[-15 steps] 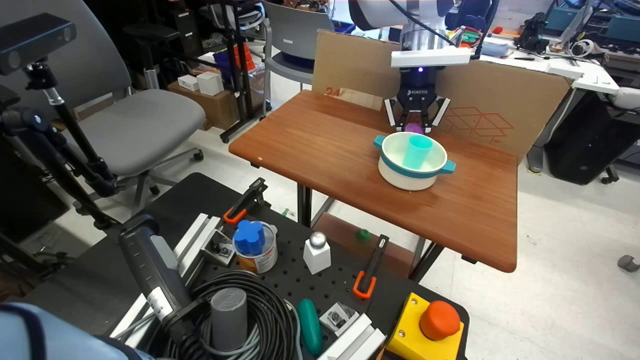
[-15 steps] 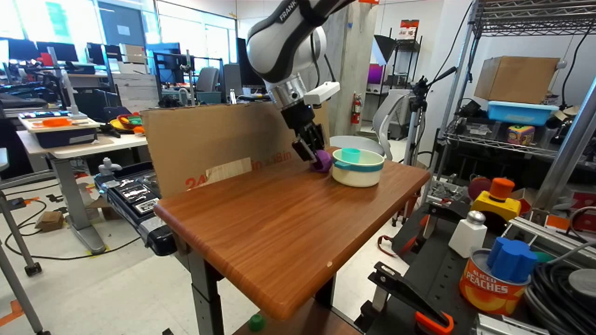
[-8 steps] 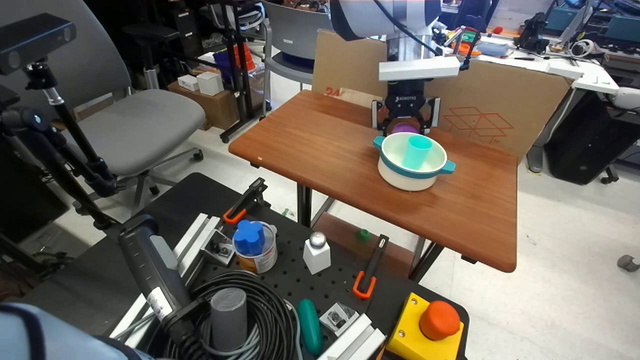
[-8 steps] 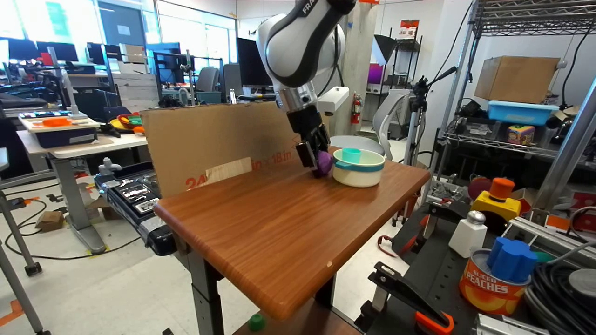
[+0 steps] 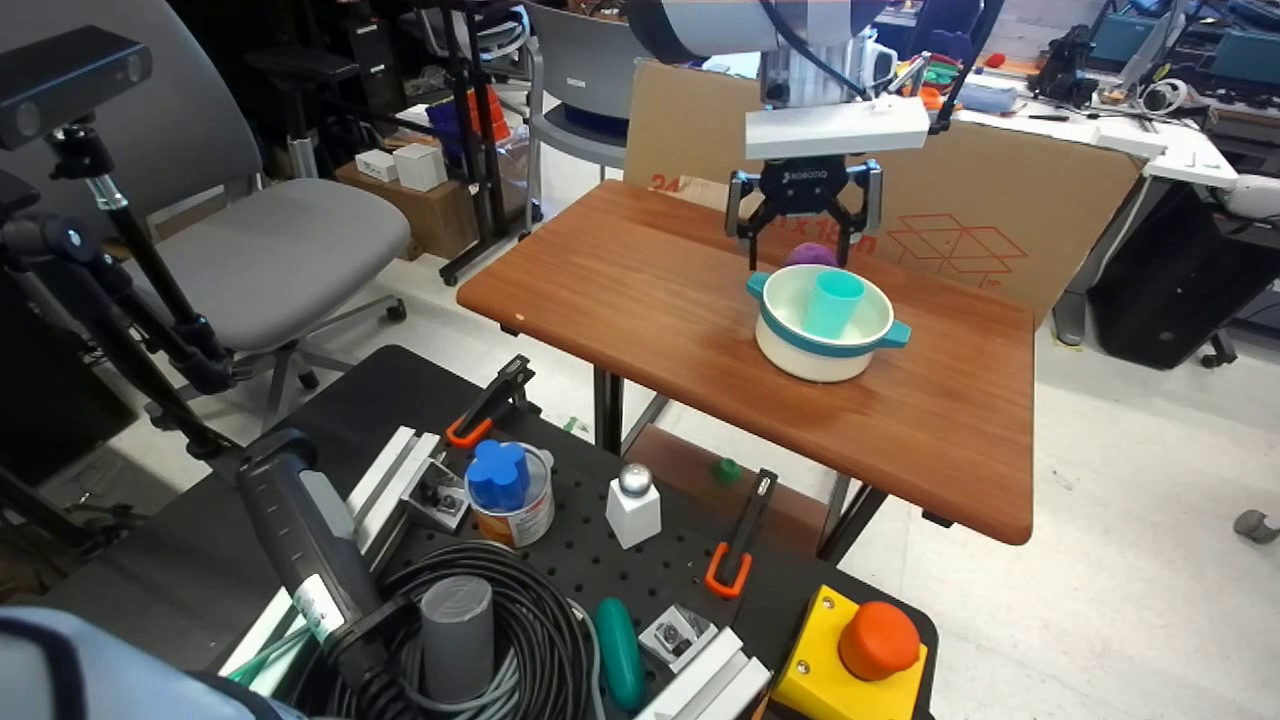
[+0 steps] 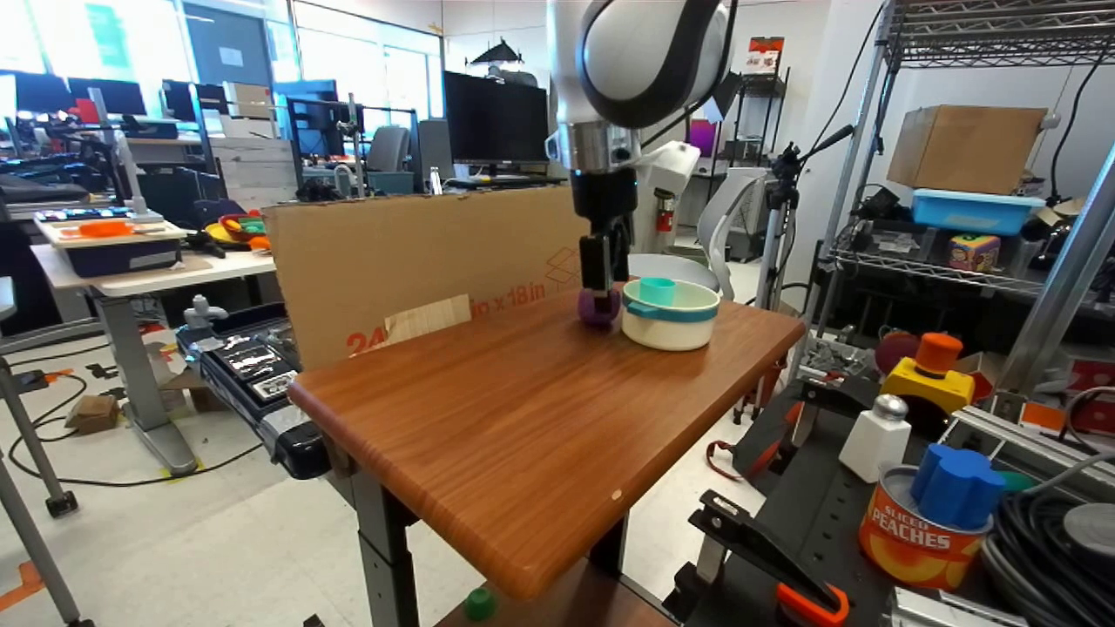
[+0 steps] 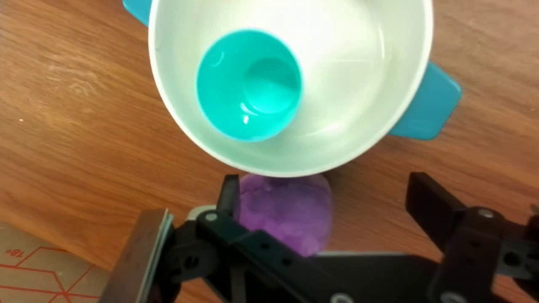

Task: Move the purple plush toy to the left

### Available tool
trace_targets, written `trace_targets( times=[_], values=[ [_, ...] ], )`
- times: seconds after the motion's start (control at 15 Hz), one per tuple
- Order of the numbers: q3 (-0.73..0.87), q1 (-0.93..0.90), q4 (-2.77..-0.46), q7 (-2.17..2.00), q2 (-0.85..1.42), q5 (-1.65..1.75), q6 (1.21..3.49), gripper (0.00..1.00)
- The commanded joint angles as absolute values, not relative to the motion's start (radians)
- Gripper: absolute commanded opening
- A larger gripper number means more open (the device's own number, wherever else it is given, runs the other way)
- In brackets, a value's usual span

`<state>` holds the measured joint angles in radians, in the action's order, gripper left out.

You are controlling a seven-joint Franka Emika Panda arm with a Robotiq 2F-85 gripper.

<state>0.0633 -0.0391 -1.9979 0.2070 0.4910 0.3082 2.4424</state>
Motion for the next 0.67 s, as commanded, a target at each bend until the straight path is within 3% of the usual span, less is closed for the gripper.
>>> trace_targets(
  times=[0.0, 0.2, 0.33, 0.4, 0.6],
  values=[
    [0.018, 0.035, -2.243, 0.302, 0.266, 0.279, 2.592, 1.00],
    [-0.024, 0.089, -2.359, 0.401, 0.088, 0.149, 2.552, 1.00],
    [-0.063, 0.141, -2.356, 0.485, -0.012, -0.039, 2.368, 1.00],
    [-0.009, 0.070, -2.300, 0.373, 0.111, 0.078, 2.449, 1.00],
    [-0.011, 0.089, -2.335, 0.442, -0.003, -0.005, 2.364, 1.00]
  ],
)
